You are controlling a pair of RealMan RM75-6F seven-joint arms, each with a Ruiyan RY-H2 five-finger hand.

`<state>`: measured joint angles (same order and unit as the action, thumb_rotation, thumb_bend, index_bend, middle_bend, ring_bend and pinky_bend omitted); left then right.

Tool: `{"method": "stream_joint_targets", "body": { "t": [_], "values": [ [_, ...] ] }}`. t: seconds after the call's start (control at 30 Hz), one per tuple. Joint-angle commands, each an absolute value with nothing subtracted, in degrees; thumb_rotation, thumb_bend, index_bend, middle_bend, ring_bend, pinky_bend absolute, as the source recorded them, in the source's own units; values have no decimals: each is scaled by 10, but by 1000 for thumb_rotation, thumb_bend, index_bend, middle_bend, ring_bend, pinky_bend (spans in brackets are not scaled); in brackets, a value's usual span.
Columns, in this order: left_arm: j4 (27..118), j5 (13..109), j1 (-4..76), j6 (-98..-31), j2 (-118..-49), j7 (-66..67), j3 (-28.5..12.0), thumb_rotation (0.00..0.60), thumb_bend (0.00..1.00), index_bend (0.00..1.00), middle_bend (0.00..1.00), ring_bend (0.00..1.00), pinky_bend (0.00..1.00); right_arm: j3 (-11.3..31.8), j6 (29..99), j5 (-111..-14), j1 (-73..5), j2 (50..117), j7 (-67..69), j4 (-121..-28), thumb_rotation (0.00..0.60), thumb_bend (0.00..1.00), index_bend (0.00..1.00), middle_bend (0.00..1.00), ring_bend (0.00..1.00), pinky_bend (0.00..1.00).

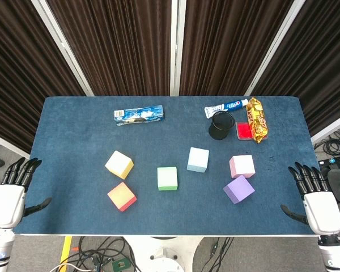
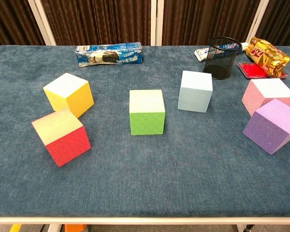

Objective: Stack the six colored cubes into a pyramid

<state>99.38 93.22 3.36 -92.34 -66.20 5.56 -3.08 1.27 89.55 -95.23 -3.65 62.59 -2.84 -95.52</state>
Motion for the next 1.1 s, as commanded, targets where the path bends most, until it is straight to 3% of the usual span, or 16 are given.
{"method": "stream_joint_targets", "body": {
  "t": [0.03, 0.47, 0.8, 1.1],
  "values": [
    [994, 932, 34, -923, -662, 54, -31, 600, 0, 110, 106, 2, 121, 13, 892, -951, -39, 627, -30, -956, 600, 48, 0, 0, 0, 0],
    [977, 942, 32, -923, -662, 37, -19, 600, 0, 110, 106, 2, 121, 30, 853, -949, -73, 625, -40, -996, 600, 66, 0, 0, 0, 0],
    [979, 974, 45, -892, -671, 46, 5, 600, 0, 110, 113, 2, 121, 69, 737, -879, -150, 637, -114, -1041, 600, 76, 0, 1, 0, 0],
    [981, 970, 56, -876, -694, 49, 3, 600, 0, 110, 113, 2, 121, 102, 679, -809, -206, 663, -216, -1075, 600, 76, 0, 4, 0, 0]
  ]
}}
